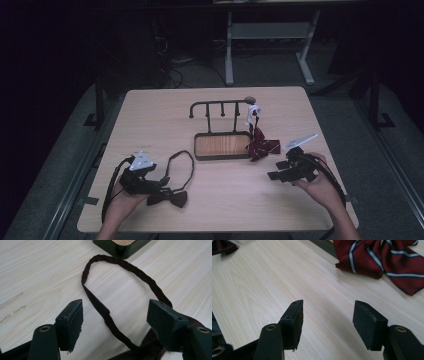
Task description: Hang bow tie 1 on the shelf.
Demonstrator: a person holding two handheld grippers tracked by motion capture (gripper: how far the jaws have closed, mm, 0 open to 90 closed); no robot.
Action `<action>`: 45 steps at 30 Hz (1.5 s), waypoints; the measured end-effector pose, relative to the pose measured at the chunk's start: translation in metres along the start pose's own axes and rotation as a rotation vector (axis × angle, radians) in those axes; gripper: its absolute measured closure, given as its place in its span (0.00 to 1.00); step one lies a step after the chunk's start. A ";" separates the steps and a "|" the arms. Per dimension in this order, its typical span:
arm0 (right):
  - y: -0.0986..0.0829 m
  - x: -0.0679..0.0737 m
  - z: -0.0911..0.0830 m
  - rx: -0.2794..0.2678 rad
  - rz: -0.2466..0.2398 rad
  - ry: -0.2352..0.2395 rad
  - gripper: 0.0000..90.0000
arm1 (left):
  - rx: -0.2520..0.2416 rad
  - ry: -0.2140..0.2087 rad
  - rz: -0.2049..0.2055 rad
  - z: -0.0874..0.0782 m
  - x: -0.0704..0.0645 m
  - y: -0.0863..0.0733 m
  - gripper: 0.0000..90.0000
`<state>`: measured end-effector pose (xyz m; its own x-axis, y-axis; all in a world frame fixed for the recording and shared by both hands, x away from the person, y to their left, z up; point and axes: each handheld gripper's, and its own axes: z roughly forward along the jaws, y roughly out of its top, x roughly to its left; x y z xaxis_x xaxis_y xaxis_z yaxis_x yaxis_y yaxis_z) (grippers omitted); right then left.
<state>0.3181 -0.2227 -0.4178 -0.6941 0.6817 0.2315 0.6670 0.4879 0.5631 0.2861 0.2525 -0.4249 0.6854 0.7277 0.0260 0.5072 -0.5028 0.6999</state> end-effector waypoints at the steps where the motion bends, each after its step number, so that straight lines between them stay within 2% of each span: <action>1: -0.002 0.001 0.000 -0.001 0.004 0.001 0.46 | 0.007 -0.001 0.004 0.001 0.001 0.001 0.34; 9: -0.016 0.005 0.006 -0.018 0.010 0.006 0.45 | 0.057 0.005 0.011 0.011 0.011 0.017 0.39; 17: -0.022 0.009 0.011 -0.014 -0.017 -0.015 0.44 | 0.102 -0.005 0.007 0.025 0.024 0.039 0.48; 24: -0.026 0.008 0.013 -0.018 0.006 -0.016 0.45 | 0.166 -0.004 0.025 0.039 0.037 0.051 0.57; 29: -0.027 0.008 0.012 -0.025 -0.003 -0.016 0.45 | 0.214 -0.003 0.007 0.055 0.042 0.054 0.61; 37: -0.029 0.004 0.009 -0.045 0.018 -0.018 0.46 | 0.275 -0.025 0.016 0.074 0.050 0.059 0.73; 40: -0.029 0.004 0.008 -0.051 0.017 -0.018 0.46 | 0.265 -0.034 0.006 0.078 0.052 0.059 0.78; 43: -0.029 0.003 0.008 -0.052 0.017 -0.017 0.46 | 0.295 -0.038 0.008 0.083 0.052 0.057 0.79; 45: -0.030 0.003 0.009 -0.057 0.016 -0.018 0.47 | 0.296 -0.041 0.010 0.083 0.053 0.056 0.83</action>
<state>0.2984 -0.2303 -0.4407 -0.6784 0.6988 0.2268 0.6607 0.4454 0.6042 0.3942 0.2240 -0.4432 0.7089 0.7053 -0.0012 0.6264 -0.6288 0.4608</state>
